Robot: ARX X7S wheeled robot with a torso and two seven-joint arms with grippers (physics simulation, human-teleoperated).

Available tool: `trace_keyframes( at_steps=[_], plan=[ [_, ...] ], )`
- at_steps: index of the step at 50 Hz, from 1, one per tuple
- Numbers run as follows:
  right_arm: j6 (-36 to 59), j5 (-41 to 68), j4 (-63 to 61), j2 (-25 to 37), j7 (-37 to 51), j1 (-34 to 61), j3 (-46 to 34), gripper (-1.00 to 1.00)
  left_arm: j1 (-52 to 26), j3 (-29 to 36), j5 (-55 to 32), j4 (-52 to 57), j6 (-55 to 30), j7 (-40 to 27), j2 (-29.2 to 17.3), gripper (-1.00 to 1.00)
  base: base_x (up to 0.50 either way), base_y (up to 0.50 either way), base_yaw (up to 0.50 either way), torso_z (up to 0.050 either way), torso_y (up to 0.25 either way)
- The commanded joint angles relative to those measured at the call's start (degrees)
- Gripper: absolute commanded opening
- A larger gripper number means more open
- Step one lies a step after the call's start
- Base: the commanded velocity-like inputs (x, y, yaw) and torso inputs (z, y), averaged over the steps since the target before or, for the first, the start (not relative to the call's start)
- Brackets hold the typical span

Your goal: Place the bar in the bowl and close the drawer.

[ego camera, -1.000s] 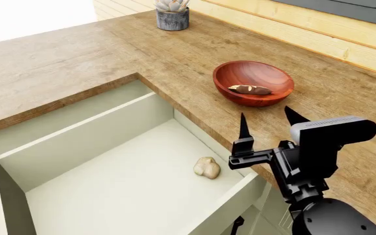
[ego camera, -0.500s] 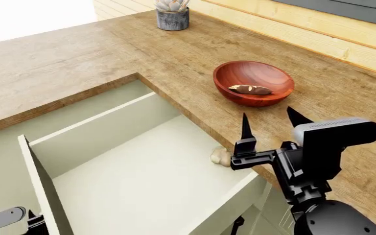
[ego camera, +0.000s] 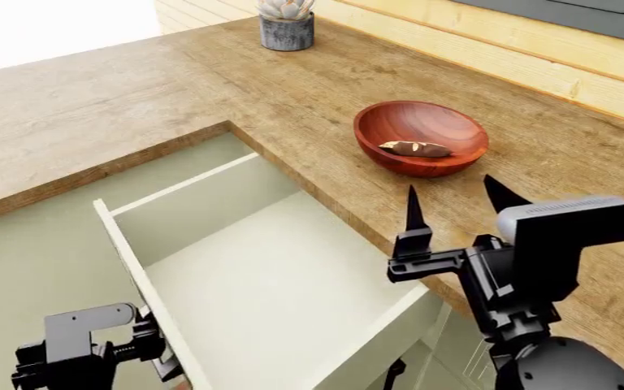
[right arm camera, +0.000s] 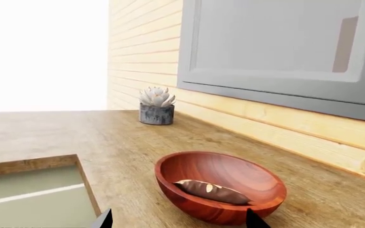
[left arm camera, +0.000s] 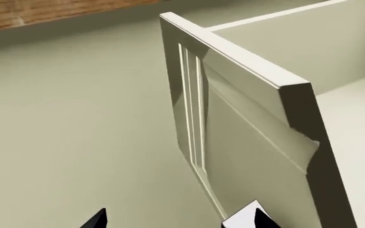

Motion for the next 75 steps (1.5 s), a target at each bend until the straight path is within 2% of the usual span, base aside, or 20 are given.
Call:
trace_keyframes(
  at_steps=[1, 29, 38, 52, 54, 60, 67, 71, 75],
  plan=[
    [1.1, -0.3, -1.4, -0.9, -0.6, -0.4, 1.7, 1.00, -6.5, 5.9, 3.7, -7.5, 0.9, 4.9, 4.1, 1.00, 0.00, 0.00, 0.00, 0.000, 0.000],
    [3.0, 1.1, -5.7, 0.3, 1.6, -0.4, 1.7, 1.00, -22.6, 14.3, 8.7, -25.6, 5.3, 9.1, 12.4, 1.00, 0.00, 0.00, 0.00, 0.000, 0.000],
    [2.9, 1.2, -6.0, 0.4, 1.8, -0.5, 1.5, 1.00, -29.0, 16.8, 10.5, -35.2, 8.5, 10.5, 16.4, 1.00, 0.00, 0.00, 0.00, 0.000, 0.000],
    [2.6, 1.5, -5.9, 0.6, 1.9, -0.6, 1.7, 1.00, -40.2, 19.9, 11.5, -58.4, 18.9, 12.6, 23.2, 1.00, 0.00, 0.00, 0.00, 0.000, 0.000],
    [2.5, 1.5, -5.8, 0.6, 1.9, -0.6, 1.6, 1.00, -41.7, 24.0, 8.0, -60.5, 20.0, 11.8, 23.4, 1.00, 0.00, 0.00, 0.00, 0.000, 0.000],
    [2.4, 1.7, -5.8, 0.7, 1.9, -0.6, 1.8, 1.00, -45.5, 43.7, -9.9, -64.8, 23.2, 8.4, 23.4, 1.00, 0.00, 0.00, 0.00, 0.000, 0.000],
    [2.1, 1.7, -5.5, 0.8, 1.9, -0.7, 1.8, 1.00, -48.6, 64.7, -28.5, -64.9, 25.4, 5.3, 23.4, 1.00, 0.00, 0.00, 0.00, 0.000, 0.000],
    [1.4, 1.4, -5.1, 0.9, 1.6, -1.1, 1.7, 1.00, -49.9, 73.8, -36.7, -63.7, 26.4, 3.8, 23.4, 1.00, 0.00, 0.00, 0.00, 0.000, 0.000],
    [1.1, 1.4, -4.8, 1.0, 1.5, -1.4, 2.0, 1.00, -50.8, 79.6, -41.9, -63.0, 27.1, 2.9, 23.4, 1.00, 0.00, 0.00, 0.00, 0.000, 0.000]
  ],
)
